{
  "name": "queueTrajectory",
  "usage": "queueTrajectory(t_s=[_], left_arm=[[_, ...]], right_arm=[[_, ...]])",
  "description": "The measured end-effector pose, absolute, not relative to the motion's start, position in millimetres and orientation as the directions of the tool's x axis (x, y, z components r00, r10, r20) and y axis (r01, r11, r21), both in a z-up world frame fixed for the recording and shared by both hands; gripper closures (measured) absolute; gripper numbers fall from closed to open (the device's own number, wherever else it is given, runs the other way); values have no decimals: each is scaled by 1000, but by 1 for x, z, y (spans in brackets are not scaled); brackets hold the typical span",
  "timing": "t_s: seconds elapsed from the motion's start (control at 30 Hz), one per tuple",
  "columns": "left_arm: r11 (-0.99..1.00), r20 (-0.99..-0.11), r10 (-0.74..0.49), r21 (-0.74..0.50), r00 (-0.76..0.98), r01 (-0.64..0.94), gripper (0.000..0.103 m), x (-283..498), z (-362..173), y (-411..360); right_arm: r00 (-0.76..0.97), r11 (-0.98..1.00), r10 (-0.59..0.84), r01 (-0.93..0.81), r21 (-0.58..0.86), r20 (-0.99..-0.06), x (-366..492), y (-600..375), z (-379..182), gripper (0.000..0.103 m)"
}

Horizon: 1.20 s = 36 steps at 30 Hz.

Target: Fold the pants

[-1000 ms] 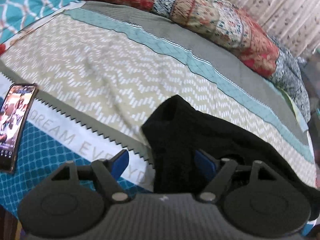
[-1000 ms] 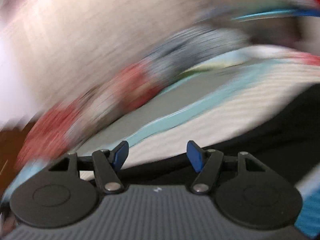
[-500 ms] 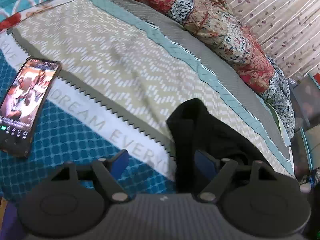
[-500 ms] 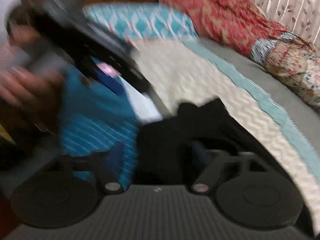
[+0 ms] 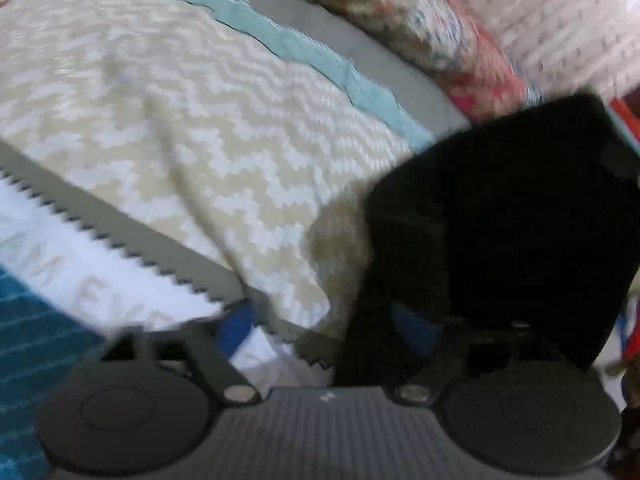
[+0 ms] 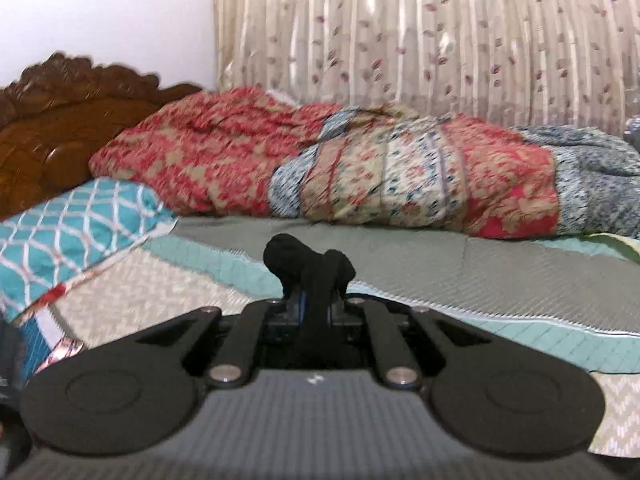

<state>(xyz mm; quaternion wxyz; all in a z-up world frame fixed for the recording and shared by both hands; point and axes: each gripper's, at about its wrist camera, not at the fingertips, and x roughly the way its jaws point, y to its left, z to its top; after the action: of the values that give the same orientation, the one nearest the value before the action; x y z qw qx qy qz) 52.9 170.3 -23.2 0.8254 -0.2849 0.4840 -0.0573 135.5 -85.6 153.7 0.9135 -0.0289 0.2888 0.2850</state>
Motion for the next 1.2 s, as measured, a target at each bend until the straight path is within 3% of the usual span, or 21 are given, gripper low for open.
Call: queueTrajectory(t_s=[0.07, 0.1, 0.13, 0.17, 0.2, 0.27, 0.43, 0.47, 0.5, 0.57, 0.63, 0.73, 0.8, 0.93, 1.03, 1.1, 1.2], left_arm=[[821, -756, -416, -551, 506, -149, 54, 50, -22, 163], [807, -735, -440, -576, 516, -132, 49, 44, -19, 164], [792, -707, -457, -599, 540, -114, 42, 36, -13, 167], [784, -692, -453, -609, 562, -118, 13, 29, -7, 170], [781, -684, -430, -610, 589, -137, 1, 23, -4, 174], [789, -676, -390, -595, 626, -151, 0, 20, -1, 176], [851, -743, -341, -504, 576, -147, 7, 60, -12, 152], [873, -756, -318, -469, 572, -135, 22, 66, -15, 145], [896, -772, -292, -427, 565, -120, 57, 72, -18, 141], [924, -816, -244, -360, 524, -132, 88, 81, -26, 136], [883, -791, -274, -433, 546, -184, 90, 69, -21, 152], [865, -733, -222, -453, 643, -217, 90, 22, 4, 175], [814, -702, -267, -531, 660, -235, 90, -10, 4, 188], [798, -746, -282, -531, 603, -284, 88, -36, -21, 186], [708, -714, -363, -629, 599, -321, 81, -45, -31, 206], [691, -700, -370, -647, 611, -322, 66, -49, -30, 214], [676, -677, -355, -662, 645, -323, 55, -70, -18, 228]], right_arm=[[665, 821, 511, -565, 81, -544, 122, -81, 149, 92], [662, 812, 514, -580, 61, -545, 117, -79, 148, 92], [659, 802, 517, -595, 42, -547, 114, -74, 146, 92], [658, 796, 518, -605, 26, -547, 102, -75, 149, 92], [658, 790, 518, -613, 12, -547, 98, -74, 150, 92], [662, 787, 516, -616, -3, -544, 97, -70, 151, 92], [671, 809, 507, -587, 30, -541, 102, -73, 153, 92], [672, 812, 506, -583, 35, -541, 102, -75, 153, 92], [672, 814, 504, -579, 39, -542, 102, -76, 154, 92], [674, 817, 504, -575, 45, -539, 100, -78, 155, 92], [674, 816, 512, -576, 56, -532, 96, -82, 157, 92], [666, 806, 539, -585, 89, -516, 89, -82, 159, 92], [642, 781, 582, -613, 123, -499, 83, -78, 156, 92], [504, 681, 669, -710, 180, -545, 62, -51, 126, 91], [411, 619, 662, -771, 149, -626, 33, -32, 93, 90], [368, 602, 653, -782, 160, -662, 21, -27, 78, 87], [324, 566, 640, -813, 141, -696, 3, -18, 64, 82]])
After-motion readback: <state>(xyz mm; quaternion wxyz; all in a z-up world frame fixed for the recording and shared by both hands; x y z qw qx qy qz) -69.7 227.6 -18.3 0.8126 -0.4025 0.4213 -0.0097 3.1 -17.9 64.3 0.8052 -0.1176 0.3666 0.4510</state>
